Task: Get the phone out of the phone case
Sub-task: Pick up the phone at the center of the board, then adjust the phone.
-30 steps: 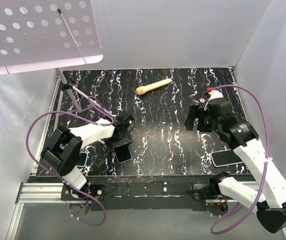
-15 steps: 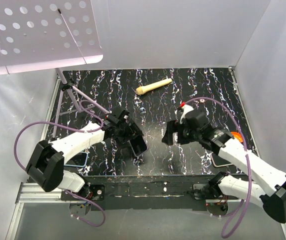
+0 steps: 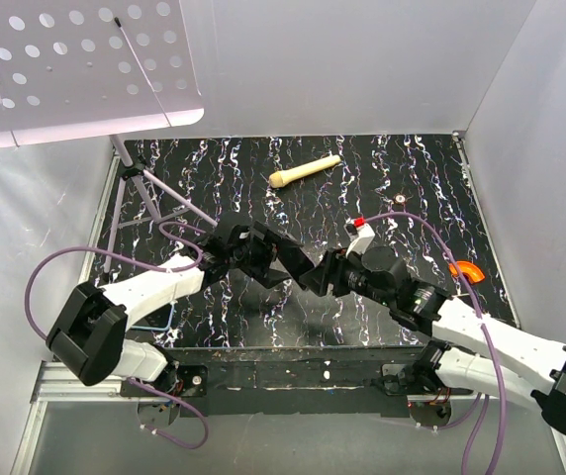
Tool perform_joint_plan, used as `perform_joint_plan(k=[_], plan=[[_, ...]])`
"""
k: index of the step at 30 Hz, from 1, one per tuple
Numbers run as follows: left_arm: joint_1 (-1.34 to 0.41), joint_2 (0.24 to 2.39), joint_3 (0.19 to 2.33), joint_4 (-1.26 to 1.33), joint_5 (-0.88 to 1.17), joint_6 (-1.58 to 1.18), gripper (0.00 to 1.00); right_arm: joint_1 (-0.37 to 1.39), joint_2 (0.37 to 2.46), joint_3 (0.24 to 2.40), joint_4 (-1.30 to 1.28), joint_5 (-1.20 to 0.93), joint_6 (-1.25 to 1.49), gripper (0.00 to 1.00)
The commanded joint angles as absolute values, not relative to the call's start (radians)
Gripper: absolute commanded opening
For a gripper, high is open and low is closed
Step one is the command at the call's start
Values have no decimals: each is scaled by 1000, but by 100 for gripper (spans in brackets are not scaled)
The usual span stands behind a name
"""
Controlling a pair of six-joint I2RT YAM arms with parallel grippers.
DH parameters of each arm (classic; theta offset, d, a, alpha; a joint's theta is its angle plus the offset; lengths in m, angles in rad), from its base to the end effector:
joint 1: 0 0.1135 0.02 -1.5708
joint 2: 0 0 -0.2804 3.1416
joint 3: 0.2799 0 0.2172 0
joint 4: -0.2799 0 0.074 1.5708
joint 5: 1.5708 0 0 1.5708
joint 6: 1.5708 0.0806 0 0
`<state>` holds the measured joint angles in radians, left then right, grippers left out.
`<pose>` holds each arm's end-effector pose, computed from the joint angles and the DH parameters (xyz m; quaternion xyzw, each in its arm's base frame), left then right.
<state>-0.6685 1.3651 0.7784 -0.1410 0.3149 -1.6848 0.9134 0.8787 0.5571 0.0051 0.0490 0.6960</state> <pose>0.2060 -0.1945 0.2222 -0.3824 0.8185 -0.4281 0.0231 0.1283 0.1598 0.2722 -0.0735 0.8062 0.4090 0.4210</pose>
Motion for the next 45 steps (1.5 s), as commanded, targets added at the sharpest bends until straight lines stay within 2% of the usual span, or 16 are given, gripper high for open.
perform_joint_plan(k=[1,3,6,12,14,15,16,17,18,19,25,32,34,38,42,45], plan=[[-667,1290,784,-29,356,-1787,0,939,926,577,113,170,741,65],[-670,1276,770,-29,353,-1810,0,954,951,590,120,216,749,54],[-680,1255,749,-28,316,-1835,0,966,1003,623,107,238,764,42],[-687,1246,730,-20,305,-1850,0,988,1026,672,60,299,778,26],[-692,1252,721,-14,310,-1855,0,989,1011,673,55,314,772,15],[-695,1253,719,-9,313,-1850,6,988,1008,678,43,325,766,2],[-695,1256,719,-12,317,-1836,27,986,1005,690,16,342,762,1],[-695,1261,724,-29,322,-1816,54,989,1003,699,-29,357,761,1],[-695,1264,741,-69,330,-1786,85,988,1000,710,-56,367,755,1],[-695,1272,762,-115,336,-1738,98,988,994,718,-92,385,750,1],[-693,1282,851,-386,261,-1429,98,925,971,755,-277,349,683,1],[-693,1223,917,-373,126,-987,98,664,1009,776,-415,-156,519,1],[-693,1245,954,-316,205,-794,97,650,1019,802,-472,-231,465,1],[-693,1330,1017,-245,496,-553,94,644,1054,874,-583,-383,370,1],[-693,1394,1046,-262,782,-442,92,644,1042,885,-583,-561,305,1],[-698,1391,1028,-267,886,-407,90,644,1023,882,-580,-626,278,1]])
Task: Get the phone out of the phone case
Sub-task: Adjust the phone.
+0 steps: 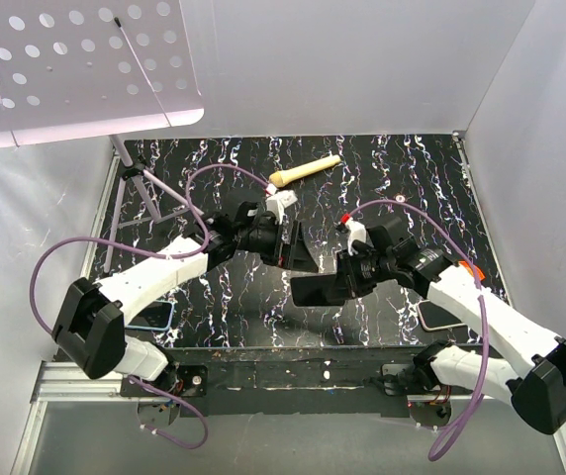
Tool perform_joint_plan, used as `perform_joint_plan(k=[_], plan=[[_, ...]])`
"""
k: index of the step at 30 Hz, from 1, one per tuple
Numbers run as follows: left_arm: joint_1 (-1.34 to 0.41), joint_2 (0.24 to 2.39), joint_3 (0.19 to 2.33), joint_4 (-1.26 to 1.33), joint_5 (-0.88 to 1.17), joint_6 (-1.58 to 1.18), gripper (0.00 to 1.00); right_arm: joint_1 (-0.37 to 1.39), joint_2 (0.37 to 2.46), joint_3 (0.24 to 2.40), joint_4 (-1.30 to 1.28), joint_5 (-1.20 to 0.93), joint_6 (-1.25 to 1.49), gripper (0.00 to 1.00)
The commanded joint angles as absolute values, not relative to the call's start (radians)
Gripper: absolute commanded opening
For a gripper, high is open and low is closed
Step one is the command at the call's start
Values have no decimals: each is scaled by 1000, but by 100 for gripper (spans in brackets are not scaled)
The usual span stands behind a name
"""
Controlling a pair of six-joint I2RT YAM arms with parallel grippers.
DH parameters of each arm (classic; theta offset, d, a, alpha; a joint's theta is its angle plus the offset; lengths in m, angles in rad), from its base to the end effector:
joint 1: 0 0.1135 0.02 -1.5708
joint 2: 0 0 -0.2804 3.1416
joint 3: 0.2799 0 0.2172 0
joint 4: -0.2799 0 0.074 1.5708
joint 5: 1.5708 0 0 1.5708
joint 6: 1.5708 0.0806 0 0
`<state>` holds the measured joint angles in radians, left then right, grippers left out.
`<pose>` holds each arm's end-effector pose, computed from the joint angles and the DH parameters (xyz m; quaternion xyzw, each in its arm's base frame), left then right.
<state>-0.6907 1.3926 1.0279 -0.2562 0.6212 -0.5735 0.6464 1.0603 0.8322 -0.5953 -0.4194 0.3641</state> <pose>0.2015 -0.2274 0.2899 0.1891 0.8371 -0.4765 0.1907 0.1401 0.1468 0.2611 -0.2033 0.8908 0.3424 0.2186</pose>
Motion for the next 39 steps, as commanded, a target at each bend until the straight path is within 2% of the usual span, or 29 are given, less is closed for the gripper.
perform_joint_plan(k=[1,10,13,17,20,23,24,25,26,29,30,33,37,39], plan=[[-696,1385,1020,-267,911,-396,90,644,1019,882,-583,-662,261,1],[-724,1417,1026,-368,1043,-284,90,644,954,881,-558,-841,215,1],[-741,1440,1038,-374,1074,-278,83,644,960,887,-554,-850,216,1],[-744,1450,1060,-406,1080,-252,61,643,953,888,-543,-812,225,1],[-745,1457,1072,-436,1091,-227,50,634,936,884,-520,-802,242,1],[-744,1465,1086,-453,1114,-212,29,614,920,874,-489,-795,271,1],[-745,1470,1091,-453,1115,-213,17,606,913,865,-460,-785,293,2],[-744,1470,1095,-446,1111,-219,3,598,907,855,-434,-767,325,9],[-744,1463,1095,-422,1091,-250,0,588,899,847,-405,-740,357,16],[-741,1422,1077,-290,996,-397,0,542,893,824,-341,-655,487,49],[-739,1408,1057,-219,962,-461,0,525,888,815,-325,-643,535,56],[-729,1376,973,42,865,-729,0,460,838,738,-212,-637,679,69],[-726,1376,826,441,760,-1142,0,411,723,591,26,-641,843,78],[-727,1403,758,668,732,-1332,0,387,683,546,95,-635,896,79]])
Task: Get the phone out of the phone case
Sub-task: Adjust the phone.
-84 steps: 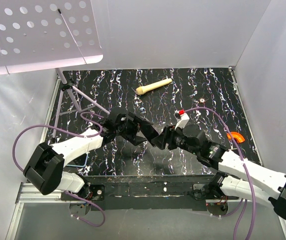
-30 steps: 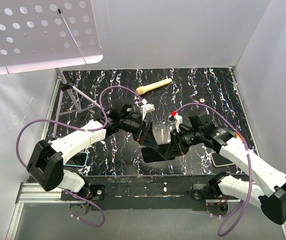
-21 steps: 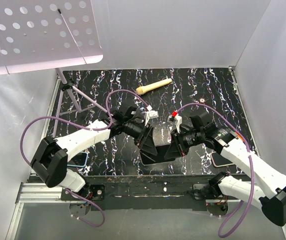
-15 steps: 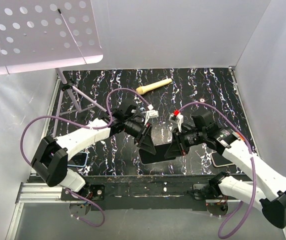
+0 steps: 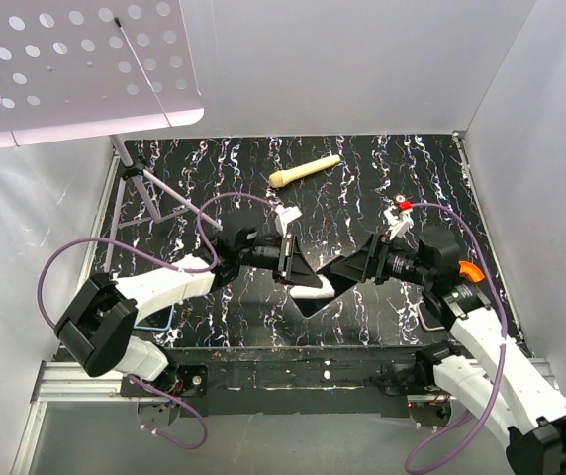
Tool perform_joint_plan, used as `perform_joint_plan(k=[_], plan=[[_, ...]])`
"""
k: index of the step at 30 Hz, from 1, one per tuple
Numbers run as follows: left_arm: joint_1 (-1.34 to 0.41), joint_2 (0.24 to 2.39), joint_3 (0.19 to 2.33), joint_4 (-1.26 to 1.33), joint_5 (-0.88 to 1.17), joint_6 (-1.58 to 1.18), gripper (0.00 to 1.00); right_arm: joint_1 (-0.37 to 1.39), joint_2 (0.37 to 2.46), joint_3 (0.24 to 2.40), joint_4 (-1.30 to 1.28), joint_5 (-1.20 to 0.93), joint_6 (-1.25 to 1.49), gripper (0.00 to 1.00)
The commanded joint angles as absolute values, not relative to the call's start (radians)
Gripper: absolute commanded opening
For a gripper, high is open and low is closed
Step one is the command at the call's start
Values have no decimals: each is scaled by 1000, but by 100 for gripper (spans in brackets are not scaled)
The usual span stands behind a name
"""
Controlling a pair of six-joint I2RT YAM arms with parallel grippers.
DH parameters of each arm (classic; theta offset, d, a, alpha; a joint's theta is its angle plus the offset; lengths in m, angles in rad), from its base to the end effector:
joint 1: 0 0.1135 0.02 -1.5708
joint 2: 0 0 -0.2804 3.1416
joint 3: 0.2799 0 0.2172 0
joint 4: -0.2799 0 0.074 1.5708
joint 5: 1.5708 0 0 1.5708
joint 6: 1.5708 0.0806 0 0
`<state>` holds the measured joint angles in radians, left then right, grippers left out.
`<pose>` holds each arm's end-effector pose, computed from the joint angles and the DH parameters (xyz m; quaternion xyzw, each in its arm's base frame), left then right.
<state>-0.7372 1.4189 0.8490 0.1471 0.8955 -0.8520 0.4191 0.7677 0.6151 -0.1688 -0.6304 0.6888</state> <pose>0.1792 -0.2477 0.2775 0.1913 0.7692 -0.6040 0.0835 0.1320 0.1108 0.2919 -0.0760 0.7886 0.5064 0.3406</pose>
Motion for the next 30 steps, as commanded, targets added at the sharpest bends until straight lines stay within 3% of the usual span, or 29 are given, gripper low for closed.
perform_joint_plan(k=[1,4,11,21,30], plan=[[-729,1413,733,775,721,-1394,0,373,667,537,103,-626,919,79],[-729,1436,729,891,707,-1469,0,331,643,522,100,-595,985,80],[-730,1362,758,761,677,-1390,0,258,658,485,118,-626,1124,78],[-755,1338,753,678,595,-1364,0,256,753,399,547,-715,1359,46],[-793,1354,776,687,557,-1348,0,258,816,433,632,-729,1387,36]])
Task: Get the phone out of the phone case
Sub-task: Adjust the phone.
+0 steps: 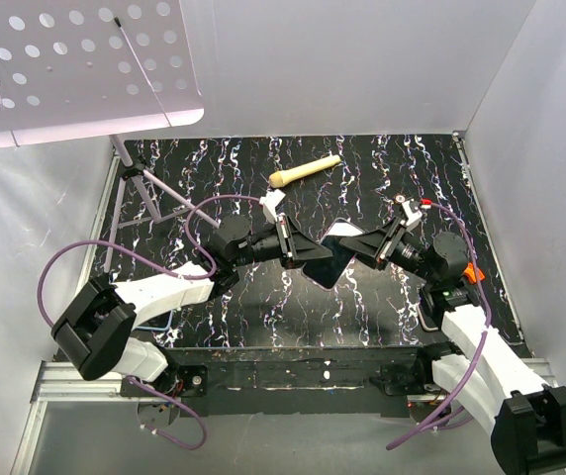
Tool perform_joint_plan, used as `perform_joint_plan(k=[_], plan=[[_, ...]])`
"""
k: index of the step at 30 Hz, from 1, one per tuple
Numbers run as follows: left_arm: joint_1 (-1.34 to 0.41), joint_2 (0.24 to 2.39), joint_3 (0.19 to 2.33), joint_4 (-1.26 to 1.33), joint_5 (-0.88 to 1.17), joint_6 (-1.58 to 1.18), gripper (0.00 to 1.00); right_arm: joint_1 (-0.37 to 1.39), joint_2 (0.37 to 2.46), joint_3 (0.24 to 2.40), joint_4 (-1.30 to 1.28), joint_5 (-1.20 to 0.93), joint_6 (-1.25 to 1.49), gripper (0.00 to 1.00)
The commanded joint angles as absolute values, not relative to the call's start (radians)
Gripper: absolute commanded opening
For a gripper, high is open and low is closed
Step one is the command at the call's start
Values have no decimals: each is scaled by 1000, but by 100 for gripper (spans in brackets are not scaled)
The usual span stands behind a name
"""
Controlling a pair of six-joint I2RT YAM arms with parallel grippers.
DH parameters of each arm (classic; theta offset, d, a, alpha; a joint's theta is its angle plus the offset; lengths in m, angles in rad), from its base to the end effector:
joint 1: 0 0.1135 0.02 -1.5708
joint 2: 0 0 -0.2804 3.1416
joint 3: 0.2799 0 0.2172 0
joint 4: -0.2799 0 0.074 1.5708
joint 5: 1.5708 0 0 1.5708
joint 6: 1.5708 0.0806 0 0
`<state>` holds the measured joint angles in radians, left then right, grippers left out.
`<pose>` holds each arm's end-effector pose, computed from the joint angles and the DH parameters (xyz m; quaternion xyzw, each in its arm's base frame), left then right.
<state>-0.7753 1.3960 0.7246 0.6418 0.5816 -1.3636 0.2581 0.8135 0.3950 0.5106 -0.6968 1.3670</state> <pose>0.1928 -0.2509 0.3026 -0.0081 0.7157 -0.6841 0.1403 0.1586 0.0954 0.2997 0.1190 0.6713 0.6624 0.3106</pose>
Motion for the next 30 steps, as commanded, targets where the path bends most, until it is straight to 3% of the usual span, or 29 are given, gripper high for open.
perform_joint_plan(k=[1,3,7,10,17,21,23,28,30], plan=[[-796,1355,776,689,560,-1345,0,258,815,436,627,-733,1379,33],[-795,1359,779,689,574,-1339,0,258,811,457,571,-745,1339,28],[-796,1353,787,658,626,-1299,0,258,822,555,339,-813,1162,26],[-795,1356,810,631,686,-1255,0,253,850,574,379,-929,1143,27],[-795,1376,853,632,770,-1239,0,253,871,584,452,-1052,1146,32],[-796,1391,853,675,779,-1273,0,253,867,587,491,-1045,1166,42],[-796,1399,856,689,776,-1288,0,253,874,588,515,-1046,1180,34],[-796,1375,845,667,752,-1276,0,247,887,546,678,-1025,1290,2],[-795,1341,839,574,710,-1231,2,242,882,543,683,-1003,1308,1]])
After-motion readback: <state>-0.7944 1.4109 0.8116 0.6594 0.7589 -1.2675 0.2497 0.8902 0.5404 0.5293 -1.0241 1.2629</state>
